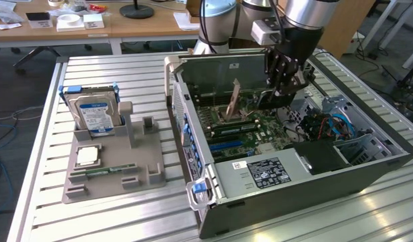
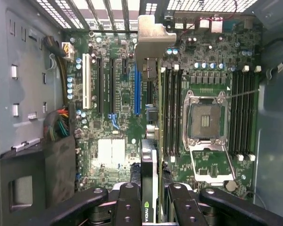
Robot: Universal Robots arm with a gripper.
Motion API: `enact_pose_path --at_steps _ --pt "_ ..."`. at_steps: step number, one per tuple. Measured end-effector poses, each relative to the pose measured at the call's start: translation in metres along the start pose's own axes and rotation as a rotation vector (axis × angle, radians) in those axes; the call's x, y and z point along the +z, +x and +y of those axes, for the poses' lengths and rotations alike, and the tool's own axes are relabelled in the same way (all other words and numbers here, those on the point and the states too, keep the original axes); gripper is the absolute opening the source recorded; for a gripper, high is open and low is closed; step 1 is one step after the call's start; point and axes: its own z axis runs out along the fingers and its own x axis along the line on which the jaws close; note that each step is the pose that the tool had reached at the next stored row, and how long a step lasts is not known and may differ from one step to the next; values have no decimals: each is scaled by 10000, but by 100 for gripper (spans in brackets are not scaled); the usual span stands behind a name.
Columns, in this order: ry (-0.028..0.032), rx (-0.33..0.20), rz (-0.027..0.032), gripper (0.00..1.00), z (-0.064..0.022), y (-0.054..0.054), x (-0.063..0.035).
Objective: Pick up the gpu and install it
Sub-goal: 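Insert the gpu into the slot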
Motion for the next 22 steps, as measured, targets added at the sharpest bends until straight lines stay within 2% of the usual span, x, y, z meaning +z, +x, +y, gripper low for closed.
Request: enact_pose_path --at_steps 7,22 --pt "5 0 -1 27 29 3 100" --pt "4 2 3 27 41 6 167"
